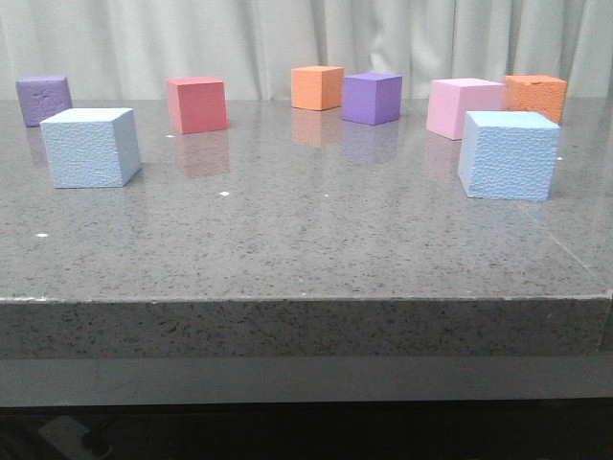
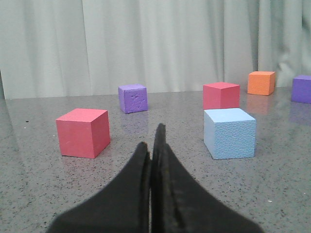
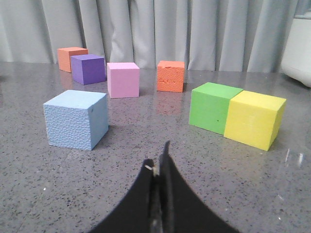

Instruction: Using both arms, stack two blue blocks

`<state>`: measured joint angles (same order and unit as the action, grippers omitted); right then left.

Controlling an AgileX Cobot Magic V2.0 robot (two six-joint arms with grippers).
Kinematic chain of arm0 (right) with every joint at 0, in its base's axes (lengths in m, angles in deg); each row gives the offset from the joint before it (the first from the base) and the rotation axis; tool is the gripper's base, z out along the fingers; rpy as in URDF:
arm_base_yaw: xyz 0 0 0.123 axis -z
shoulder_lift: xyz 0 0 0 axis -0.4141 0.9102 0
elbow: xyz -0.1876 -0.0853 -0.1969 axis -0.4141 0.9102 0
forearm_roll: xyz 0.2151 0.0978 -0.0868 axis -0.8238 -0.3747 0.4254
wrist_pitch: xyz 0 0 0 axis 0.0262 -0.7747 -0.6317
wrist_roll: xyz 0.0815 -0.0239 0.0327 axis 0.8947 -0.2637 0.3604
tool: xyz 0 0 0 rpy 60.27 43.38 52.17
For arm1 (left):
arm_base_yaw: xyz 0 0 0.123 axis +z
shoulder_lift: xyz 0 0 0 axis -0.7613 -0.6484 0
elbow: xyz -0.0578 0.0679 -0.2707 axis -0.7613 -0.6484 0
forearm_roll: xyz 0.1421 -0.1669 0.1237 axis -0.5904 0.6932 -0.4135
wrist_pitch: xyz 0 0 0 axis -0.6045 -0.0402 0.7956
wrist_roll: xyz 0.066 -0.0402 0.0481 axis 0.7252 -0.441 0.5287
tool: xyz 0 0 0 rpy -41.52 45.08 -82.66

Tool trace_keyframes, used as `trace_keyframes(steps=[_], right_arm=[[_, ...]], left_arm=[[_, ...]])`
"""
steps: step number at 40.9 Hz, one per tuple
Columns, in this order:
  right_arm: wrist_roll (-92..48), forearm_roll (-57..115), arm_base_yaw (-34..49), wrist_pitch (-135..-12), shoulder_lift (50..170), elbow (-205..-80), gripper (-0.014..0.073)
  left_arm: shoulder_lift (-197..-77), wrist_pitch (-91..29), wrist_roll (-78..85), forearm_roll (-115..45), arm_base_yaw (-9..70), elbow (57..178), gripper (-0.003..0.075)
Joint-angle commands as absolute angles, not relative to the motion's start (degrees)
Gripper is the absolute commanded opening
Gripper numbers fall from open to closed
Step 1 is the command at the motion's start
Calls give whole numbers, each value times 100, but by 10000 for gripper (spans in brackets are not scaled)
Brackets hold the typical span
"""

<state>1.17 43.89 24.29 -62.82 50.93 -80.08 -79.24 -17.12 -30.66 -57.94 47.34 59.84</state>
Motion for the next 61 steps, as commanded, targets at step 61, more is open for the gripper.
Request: trace_keyframes(steps=[61], right_arm=[[82, 4427, 2456, -7903, 6040, -10857, -119]], left_arm=[[-8781, -3587, -3078, -5757, 4700, 9274, -20]])
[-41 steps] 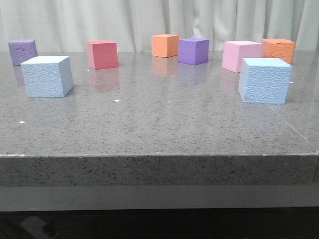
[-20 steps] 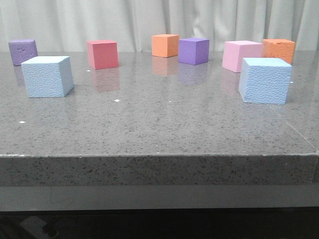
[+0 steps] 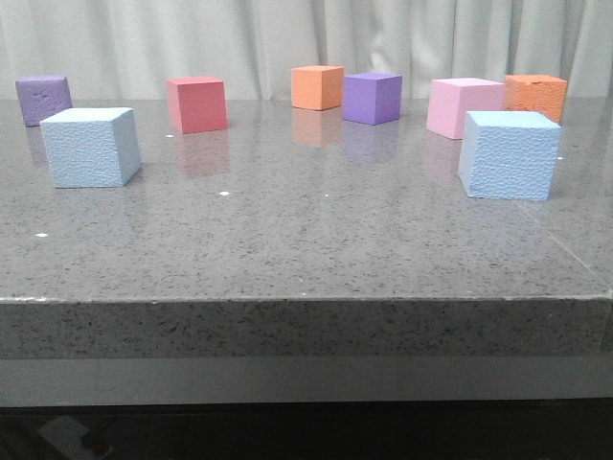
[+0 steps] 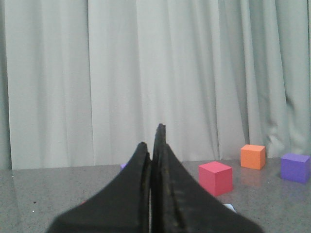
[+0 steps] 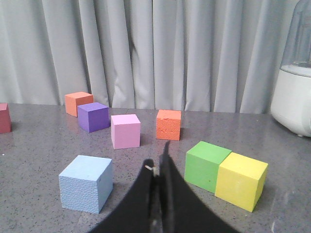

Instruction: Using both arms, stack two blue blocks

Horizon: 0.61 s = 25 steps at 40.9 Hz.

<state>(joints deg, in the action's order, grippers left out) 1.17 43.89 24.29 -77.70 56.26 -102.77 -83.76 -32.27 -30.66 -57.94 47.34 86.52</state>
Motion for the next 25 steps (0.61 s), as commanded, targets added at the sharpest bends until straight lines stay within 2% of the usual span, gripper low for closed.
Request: trace_keyframes(steps=[1, 7, 15, 25], right_arm=[[82, 4427, 2456, -8047, 6132, -11026, -119], [82, 4427, 2456, -8978, 6840, -11743, -119], [82, 4396, 2456, -9235, 7448, -11917, -119], [82, 4396, 2456, -9242, 7595, -11917, -119]], left_arm=[[-8885, -3802, -3078, -5757, 4700, 9476, -20], [-9538, -4979, -3078, -5757, 4700, 10237, -20], [-9937, -4957, -3078, -5757, 4700, 10310, -20], [-10044, -4991, -3078, -5757, 4700, 10298, -20]])
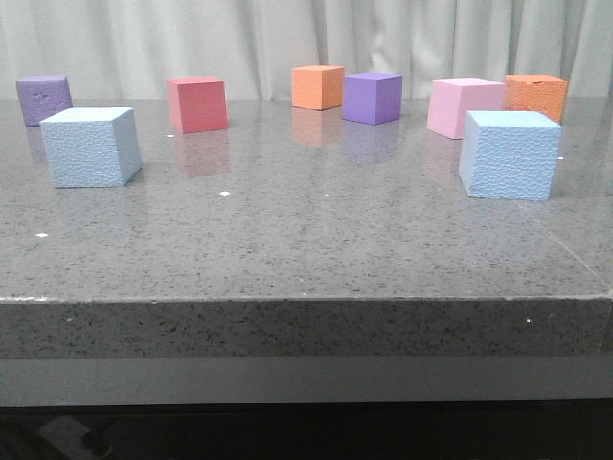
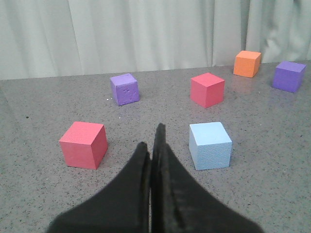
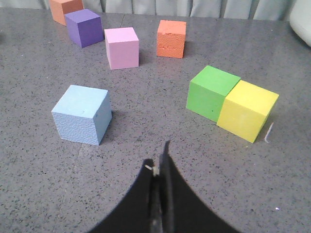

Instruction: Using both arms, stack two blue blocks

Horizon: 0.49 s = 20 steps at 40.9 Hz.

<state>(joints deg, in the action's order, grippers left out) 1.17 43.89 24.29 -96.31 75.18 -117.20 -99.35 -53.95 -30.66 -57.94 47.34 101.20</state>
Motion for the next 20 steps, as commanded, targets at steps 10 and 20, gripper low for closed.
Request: trace_keyframes(steps=[10, 20], right_arm=[[82, 4396, 2456, -9313, 7595, -11917, -119], [82, 4427, 2456, -9314, 7595, -11917, -117]], left_arm=[[-10044, -4980, -3078, -5757, 4700, 10298, -20], [-10044, -4855, -3078, -5757, 4700, 10298, -20]])
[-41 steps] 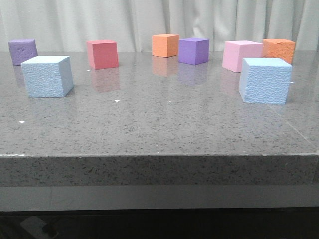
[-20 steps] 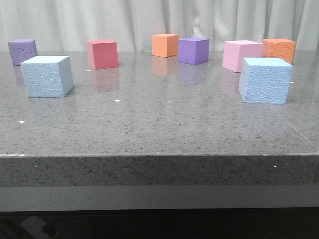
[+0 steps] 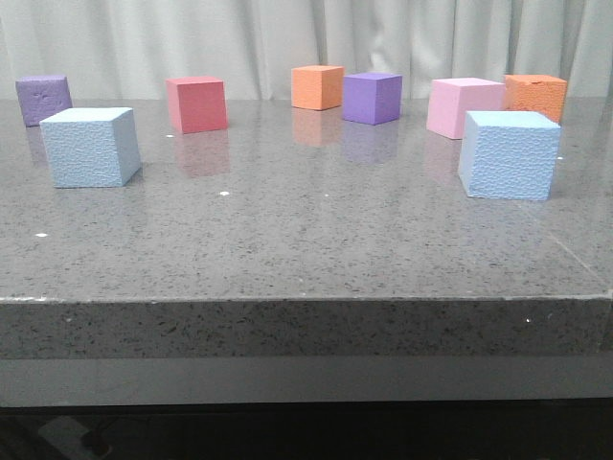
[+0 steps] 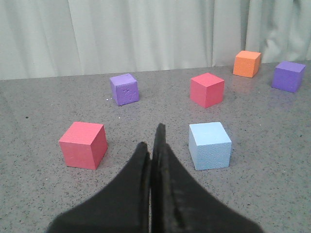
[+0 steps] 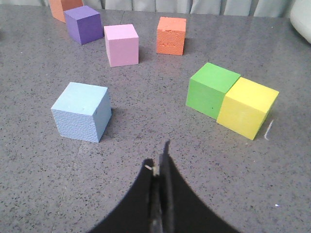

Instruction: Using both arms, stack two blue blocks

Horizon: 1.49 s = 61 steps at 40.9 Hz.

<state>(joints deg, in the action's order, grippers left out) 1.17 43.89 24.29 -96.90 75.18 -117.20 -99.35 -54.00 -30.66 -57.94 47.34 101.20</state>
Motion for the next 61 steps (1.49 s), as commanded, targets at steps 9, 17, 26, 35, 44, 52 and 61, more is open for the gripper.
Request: trace_keyframes(steps=[9, 17, 26, 35, 44, 52, 61], right_arm=[[82, 4427, 2456, -9420, 7595, -11904, 105], [63, 4427, 2456, -9519, 7595, -11846, 614], [63, 4427, 2456, -9520, 7595, -11846, 582], [63, 4388, 2456, -9513, 7595, -11846, 582], [63, 4276, 2456, -9464, 7760, -11930, 582], [-222, 3771, 2438, -10554, 8986, -12656, 585], [-1199, 2529, 2427, -11548, 10556, -13531, 585]], left_arm=[[-10044, -4486, -3078, -5821, 4700, 10247, 74], [-10044, -4538, -3078, -5783, 4700, 10236, 467], [-10044, -4656, -3179, -5732, 4700, 10224, 562], [-10044, -4645, -3179, -5732, 4700, 10203, 517], [-10044, -4645, -3179, -5732, 4700, 10203, 500], [-10044, -4635, -3179, -5732, 4700, 10203, 491], [-10044, -4635, -3179, -5732, 4700, 10203, 491]])
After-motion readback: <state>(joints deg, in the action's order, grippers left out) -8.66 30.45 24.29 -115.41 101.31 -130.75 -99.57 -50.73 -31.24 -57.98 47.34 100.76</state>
